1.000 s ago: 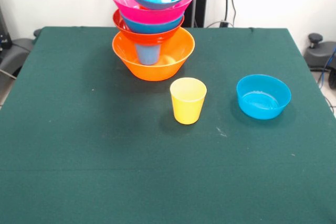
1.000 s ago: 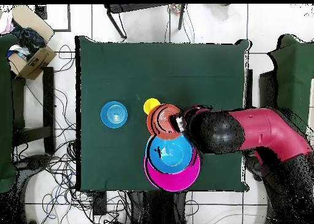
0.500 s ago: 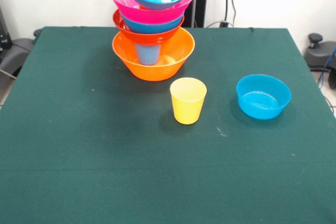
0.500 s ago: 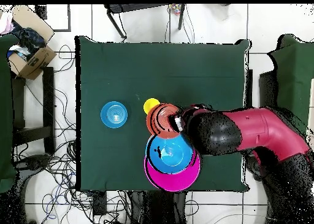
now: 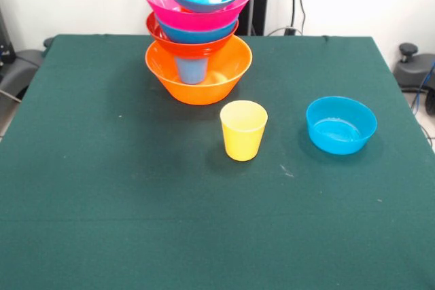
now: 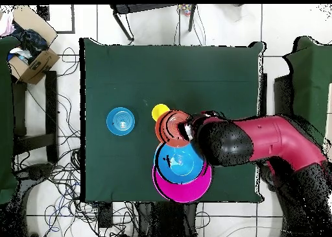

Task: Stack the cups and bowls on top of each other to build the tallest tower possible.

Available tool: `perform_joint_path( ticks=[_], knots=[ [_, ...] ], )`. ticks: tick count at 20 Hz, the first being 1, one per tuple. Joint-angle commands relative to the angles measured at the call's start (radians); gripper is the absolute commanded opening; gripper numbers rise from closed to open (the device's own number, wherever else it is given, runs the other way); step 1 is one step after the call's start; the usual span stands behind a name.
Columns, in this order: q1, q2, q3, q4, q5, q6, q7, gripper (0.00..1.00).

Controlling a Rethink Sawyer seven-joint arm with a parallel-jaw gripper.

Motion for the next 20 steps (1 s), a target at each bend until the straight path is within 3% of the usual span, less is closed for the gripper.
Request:
perform_joint_path(
  ticks=[1,20],
  knots=[
    [0.015,0.07,0.005,0.085,-0.088,-0.038,-0.123,0.0],
    [-0.017,0.067,0.02,0.138,-0.122,-0.054,-0.124,0.0]
  ],
)
